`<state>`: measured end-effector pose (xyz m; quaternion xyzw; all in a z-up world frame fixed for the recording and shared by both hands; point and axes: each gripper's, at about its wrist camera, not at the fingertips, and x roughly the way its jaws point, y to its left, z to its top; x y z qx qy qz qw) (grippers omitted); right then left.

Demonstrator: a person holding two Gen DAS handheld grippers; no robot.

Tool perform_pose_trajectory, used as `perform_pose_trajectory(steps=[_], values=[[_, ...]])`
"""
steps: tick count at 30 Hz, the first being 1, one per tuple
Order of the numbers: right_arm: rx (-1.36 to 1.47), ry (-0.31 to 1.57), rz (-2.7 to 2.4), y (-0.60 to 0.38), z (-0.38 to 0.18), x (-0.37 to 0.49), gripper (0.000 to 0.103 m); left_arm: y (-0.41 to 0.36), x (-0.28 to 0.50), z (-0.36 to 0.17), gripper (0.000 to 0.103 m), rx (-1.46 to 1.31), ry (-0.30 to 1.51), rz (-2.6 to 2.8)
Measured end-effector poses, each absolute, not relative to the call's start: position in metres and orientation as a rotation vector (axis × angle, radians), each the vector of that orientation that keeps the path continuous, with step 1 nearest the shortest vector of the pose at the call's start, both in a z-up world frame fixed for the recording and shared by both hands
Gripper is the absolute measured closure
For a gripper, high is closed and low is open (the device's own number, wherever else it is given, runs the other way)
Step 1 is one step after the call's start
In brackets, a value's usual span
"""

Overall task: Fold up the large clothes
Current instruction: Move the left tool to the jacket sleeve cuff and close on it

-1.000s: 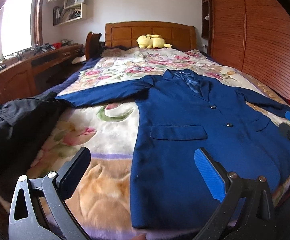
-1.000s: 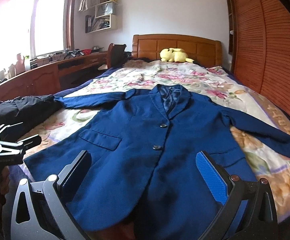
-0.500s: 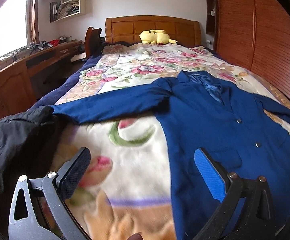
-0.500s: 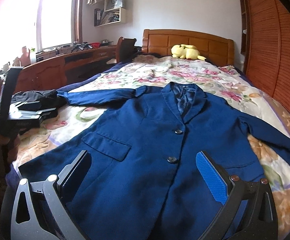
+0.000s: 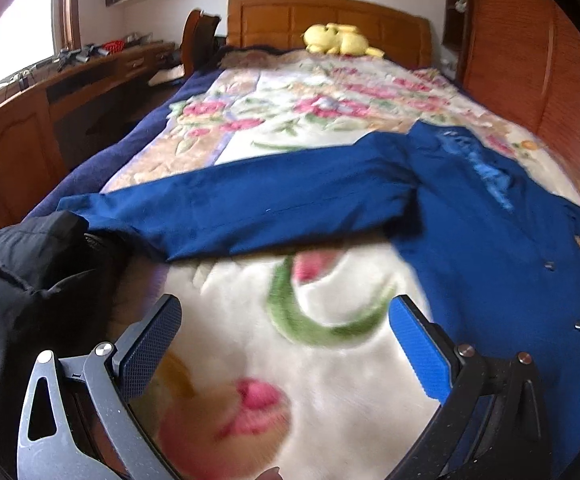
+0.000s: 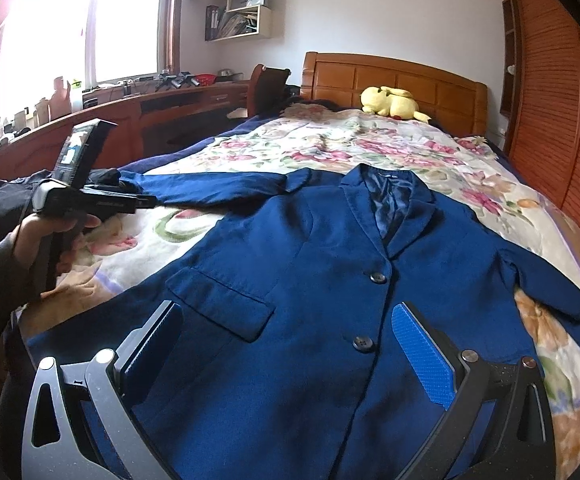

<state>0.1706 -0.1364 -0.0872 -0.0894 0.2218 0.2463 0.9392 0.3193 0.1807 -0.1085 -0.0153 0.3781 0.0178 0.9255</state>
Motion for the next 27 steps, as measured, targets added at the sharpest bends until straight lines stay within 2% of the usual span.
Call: perform_pose_trajectory(steps=[6,15,21,27], values=[[-0.227,0.483,0.485,-0.128,-0.105,0.186,0.0,0.196,0.352,-0.125,0.0,-0.052,0.825,0.087],[-0.232,0.523,0.493,-0.122,-0.124,0.194,0.0,0.224,0.396,-0.135,0.0,-0.244,0.868,0.1],[-0.244,0.523,0.491,-0.12,-0.128,0.194,0.0,0.254,0.406,-0.146,0.007,-0.444,0.881,0.136],[-0.209,0.536,0.5,-0.124,-0.13,0.198,0.0,0.247,0.406,-0.151,0.009,-0.418,0.926,0.16]])
